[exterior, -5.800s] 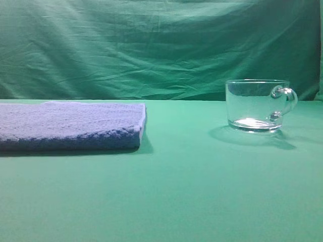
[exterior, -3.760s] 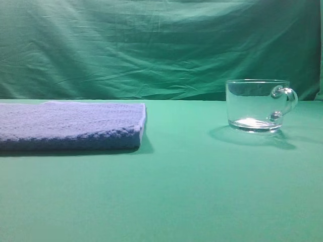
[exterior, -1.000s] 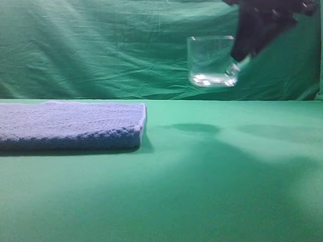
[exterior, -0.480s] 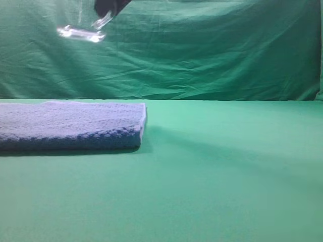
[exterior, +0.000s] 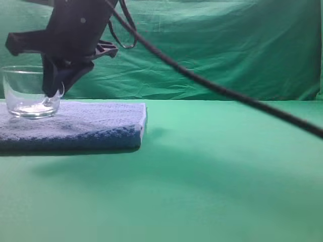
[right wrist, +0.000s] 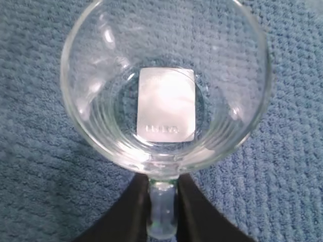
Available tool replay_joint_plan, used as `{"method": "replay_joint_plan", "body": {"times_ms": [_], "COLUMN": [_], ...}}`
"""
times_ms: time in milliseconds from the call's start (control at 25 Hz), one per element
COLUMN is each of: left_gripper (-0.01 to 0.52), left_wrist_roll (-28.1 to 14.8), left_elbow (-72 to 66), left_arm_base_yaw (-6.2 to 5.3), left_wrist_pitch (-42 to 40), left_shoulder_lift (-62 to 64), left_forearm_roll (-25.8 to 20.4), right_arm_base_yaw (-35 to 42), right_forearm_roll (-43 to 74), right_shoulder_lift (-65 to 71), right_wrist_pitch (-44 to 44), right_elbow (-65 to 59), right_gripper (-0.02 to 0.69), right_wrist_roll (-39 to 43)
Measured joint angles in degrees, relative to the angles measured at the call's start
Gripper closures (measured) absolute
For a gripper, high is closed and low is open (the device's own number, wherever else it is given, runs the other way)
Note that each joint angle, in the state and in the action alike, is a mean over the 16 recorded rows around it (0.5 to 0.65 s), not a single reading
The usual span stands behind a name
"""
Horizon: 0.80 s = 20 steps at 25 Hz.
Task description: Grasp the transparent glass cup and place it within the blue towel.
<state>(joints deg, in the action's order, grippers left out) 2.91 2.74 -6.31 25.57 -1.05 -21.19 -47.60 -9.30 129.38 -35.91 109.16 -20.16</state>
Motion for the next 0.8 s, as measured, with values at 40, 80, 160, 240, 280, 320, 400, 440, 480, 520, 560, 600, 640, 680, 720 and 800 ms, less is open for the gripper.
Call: {"method": "replay_joint_plan", "body": {"times_ms": [40,80,160,240,280,320,400,440,480,520,560,600,640,680,720,800], "left_gripper": [0.514,0.514,0.514,0.514,0.514,0.514,0.514,0.514,0.514,0.514,0.514,0.514,0.514,0.514,0.514,0.514], "left_wrist_roll": [0.0,0.0,0.0,0.0,0.0,0.0,0.0,0.0,0.0,0.0,0.0,0.0,0.0,0.0,0.0,0.0], "left_elbow": [0.0,0.0,0.0,0.0,0.0,0.0,0.0,0.0,0.0,0.0,0.0,0.0,0.0,0.0,0.0,0.0], "left_arm_base_yaw": [0.00,0.00,0.00,0.00,0.00,0.00,0.00,0.00,0.00,0.00,0.00,0.00,0.00,0.00,0.00,0.00], "left_wrist_pitch": [0.0,0.0,0.0,0.0,0.0,0.0,-0.2,-0.3,-0.4,-0.5,-0.6,-0.7,-0.8,-0.9,-1.0,-1.2], "left_shoulder_lift": [0.0,0.0,0.0,0.0,0.0,0.0,0.0,0.0,0.0,0.0,0.0,0.0,0.0,0.0,0.0,0.0], "left_forearm_roll": [0.0,0.0,0.0,0.0,0.0,0.0,0.0,0.0,0.0,-0.1,-0.1,-0.1,-0.1,-0.1,-0.1,-0.1], "right_arm_base_yaw": [0.0,0.0,0.0,0.2,0.3,0.5,0.9,1.1,1.3,1.5,1.7,2.0,2.2,2.4,2.6,3.0], "right_forearm_roll": [0.2,0.4,1.1,1.9,2.3,2.7,3.6,4.1,4.5,4.9,5.3,5.6,5.8,5.9,5.9,5.6], "right_shoulder_lift": [-0.8,-1.6,-3.7,-6.1,-7.3,-8.7,-11.5,-12.9,-14.4,-15.9,-17.3,-18.8,-20.3,-21.8,-23.4,-26.6], "right_wrist_pitch": [-0.9,-1.9,-4.2,-7.0,-8.4,-10.0,-13.1,-14.5,-15.8,-17.0,-18.0,-18.9,-19.5,-19.8,-20.0,-19.6], "right_elbow": [0.0,0.1,0.2,0.2,0.2,0.2,0.1,0.1,-0.1,-0.3,-0.7,-1.2,-1.9,-2.8,-3.9,-6.7], "right_gripper": [0.280,0.279,0.291,0.329,0.354,0.384,0.453,0.489,0.525,0.561,0.593,0.618,0.638,0.650,0.658,0.665], "right_wrist_roll": [0.2,0.4,1.2,2.5,3.2,4.1,5.8,6.7,7.6,8.5,9.4,10.3,11.1,11.8,12.5,13.5]}}
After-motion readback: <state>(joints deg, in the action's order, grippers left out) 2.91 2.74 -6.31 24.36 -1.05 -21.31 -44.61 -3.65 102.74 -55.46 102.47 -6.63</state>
